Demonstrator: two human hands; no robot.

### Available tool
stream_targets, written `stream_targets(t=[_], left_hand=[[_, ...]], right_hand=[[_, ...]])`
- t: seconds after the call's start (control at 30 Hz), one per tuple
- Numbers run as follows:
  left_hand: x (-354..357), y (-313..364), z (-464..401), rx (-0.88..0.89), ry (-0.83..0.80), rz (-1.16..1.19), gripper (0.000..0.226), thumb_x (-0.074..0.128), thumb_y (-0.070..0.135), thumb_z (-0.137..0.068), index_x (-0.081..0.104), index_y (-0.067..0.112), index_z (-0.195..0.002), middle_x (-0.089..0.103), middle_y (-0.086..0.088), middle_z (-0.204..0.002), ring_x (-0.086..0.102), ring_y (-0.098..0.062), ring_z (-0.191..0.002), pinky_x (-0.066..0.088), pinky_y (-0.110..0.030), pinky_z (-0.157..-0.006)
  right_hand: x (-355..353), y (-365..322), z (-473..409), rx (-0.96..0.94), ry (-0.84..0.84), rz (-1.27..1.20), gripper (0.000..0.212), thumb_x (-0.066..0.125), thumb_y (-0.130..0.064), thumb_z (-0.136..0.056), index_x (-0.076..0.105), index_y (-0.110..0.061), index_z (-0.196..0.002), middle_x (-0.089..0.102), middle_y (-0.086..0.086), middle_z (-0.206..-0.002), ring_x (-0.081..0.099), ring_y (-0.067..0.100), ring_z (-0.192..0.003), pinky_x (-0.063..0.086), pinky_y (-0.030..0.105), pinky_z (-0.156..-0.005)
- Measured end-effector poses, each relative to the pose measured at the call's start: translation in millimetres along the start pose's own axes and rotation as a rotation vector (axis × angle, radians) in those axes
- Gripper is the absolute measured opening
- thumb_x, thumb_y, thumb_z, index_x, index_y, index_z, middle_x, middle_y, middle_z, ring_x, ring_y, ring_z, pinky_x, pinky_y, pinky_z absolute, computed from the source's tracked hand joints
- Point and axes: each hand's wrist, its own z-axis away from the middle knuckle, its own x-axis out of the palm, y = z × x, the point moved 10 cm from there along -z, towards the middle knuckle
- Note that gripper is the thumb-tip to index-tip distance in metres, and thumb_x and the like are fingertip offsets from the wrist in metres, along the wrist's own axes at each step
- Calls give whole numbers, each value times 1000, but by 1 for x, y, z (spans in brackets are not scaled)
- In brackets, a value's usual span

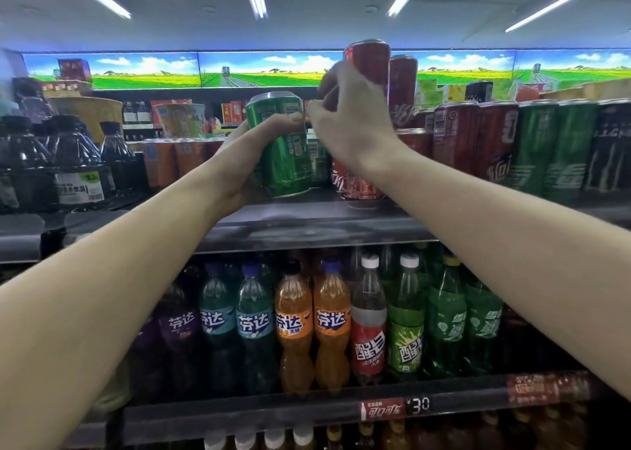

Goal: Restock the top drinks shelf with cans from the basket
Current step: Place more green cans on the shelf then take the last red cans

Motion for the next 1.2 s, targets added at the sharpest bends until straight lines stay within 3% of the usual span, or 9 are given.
stream_targets(t=[0.1, 0.23, 0.33, 0.4, 0.57, 0.7, 0.83, 1.1, 1.2], left_hand=[[-5, -4, 1, -11, -23, -1, 76, 83, 49, -70, 62, 22, -139, 75, -9, -123, 75, -31, -111, 59, -54, -92], [-15, -12, -1, -36, -60, -6, 65, 77, 48, -78, 64, 19, -135, 75, -9, -124, 74, -30, -112, 60, -49, -91], [-20, -11, -1, -42, -98, 26, 34, 65, 43, -93, 70, 21, -119, 77, -7, -116, 75, -28, -108, 57, -50, -98], [-27, -11, -2, -44, -104, 32, 32, 63, 43, -95, 71, 21, -117, 75, -9, -118, 73, -30, -111, 55, -55, -103], [-28, -12, -3, -60, -163, 50, 42, 55, 42, -99, 66, 15, -130, 73, -16, -126, 70, -36, -118, 53, -56, -106], [-31, -11, -4, -51, -201, 82, 39, 49, 39, -101, 68, 13, -124, 73, -16, -122, 68, -35, -119, 52, -56, -107], [-39, -14, -7, -78, -261, 78, 48, 47, 41, -101, 60, 11, -136, 69, -18, -133, 60, -40, -133, 49, -56, -111], [-64, -13, -18, -78, -204, -115, 43, 68, 45, -92, 65, 22, -128, 72, -9, -132, 69, -31, -123, 48, -58, -109], [-79, -10, -23, -83, -98, -207, 55, 80, 50, -81, 63, 26, -126, 74, -5, -128, 71, -28, -119, 53, -53, -104]], right_hand=[[46, 19, 8, 239, -242, -196, 19, 47, -15, -100, 59, -11, -115, 64, 9, -107, 63, 27, -105, 55, 46, -95], [91, 43, 18, 611, -342, -651, 31, 39, -14, -101, 60, -14, -123, 65, 16, -123, 62, 35, -118, 55, 52, -99], [113, 47, 23, 685, -443, -769, 29, 49, -25, -104, 62, -13, -127, 67, 13, -116, 66, 31, -109, 55, 50, -99], [121, 49, 23, 697, -484, -807, 28, 50, -27, -105, 61, -12, -126, 66, 13, -113, 66, 31, -105, 55, 49, -99], [142, 48, 24, 663, -585, -790, 25, 45, -20, -107, 61, -14, -125, 66, 10, -113, 62, 29, -107, 55, 44, -97], [150, 45, 24, 652, -686, -811, 15, 49, -22, -105, 58, -17, -117, 63, 10, -106, 63, 25, -88, 62, 43, -83], [151, 48, 23, 626, -696, -805, 17, 57, -19, -103, 59, -14, -119, 62, 16, -117, 62, 34, -106, 55, 56, -98], [147, 65, 6, 521, -457, -457, 44, 72, -18, -94, 51, -10, -131, 70, 15, -119, 73, 30, -101, 60, 42, -73], [141, 74, 1, 499, -364, -251, 53, 77, -25, -89, 45, -10, -129, 66, 13, -117, 70, 28, -102, 61, 45, -83]])
